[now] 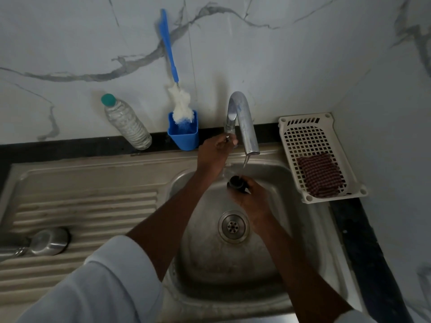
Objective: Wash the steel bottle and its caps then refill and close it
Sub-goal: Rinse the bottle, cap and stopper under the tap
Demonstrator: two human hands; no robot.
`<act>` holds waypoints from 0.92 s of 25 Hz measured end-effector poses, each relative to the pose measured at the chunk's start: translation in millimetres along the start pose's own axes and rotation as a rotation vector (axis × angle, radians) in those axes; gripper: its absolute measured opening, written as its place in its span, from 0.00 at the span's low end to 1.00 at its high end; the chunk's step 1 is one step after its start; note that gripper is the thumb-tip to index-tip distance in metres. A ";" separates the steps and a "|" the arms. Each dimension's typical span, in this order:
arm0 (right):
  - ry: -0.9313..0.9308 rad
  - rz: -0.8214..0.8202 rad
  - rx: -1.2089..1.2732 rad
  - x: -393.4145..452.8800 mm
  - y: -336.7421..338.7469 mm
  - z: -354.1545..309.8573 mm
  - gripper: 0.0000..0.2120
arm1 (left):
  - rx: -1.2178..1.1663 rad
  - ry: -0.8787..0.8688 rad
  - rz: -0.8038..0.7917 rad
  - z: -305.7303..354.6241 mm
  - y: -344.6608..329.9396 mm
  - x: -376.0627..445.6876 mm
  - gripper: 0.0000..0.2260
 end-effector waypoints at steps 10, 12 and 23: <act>0.003 -0.053 0.002 -6.7 7.5 -8.4 0.23 | 0.648 -0.093 0.090 -76.6 102.1 -118.9 0.17; -0.041 -0.095 -0.014 -9.1 2.6 -4.3 0.19 | 0.745 -0.138 0.005 -90.2 111.4 -137.3 0.20; -0.498 -0.378 0.608 -22.2 -15.3 12.7 0.23 | 0.852 -0.150 -0.062 -104.3 110.2 -145.3 0.24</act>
Point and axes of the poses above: each hand's wrist, its own x-axis towards the middle knuckle, its own y-axis out of the back of the hand, z = x × y, the point moved 5 cm from there along x, towards the middle knuckle, and after that the axes turned 9 degrees about -y, right-handed, at the moved point
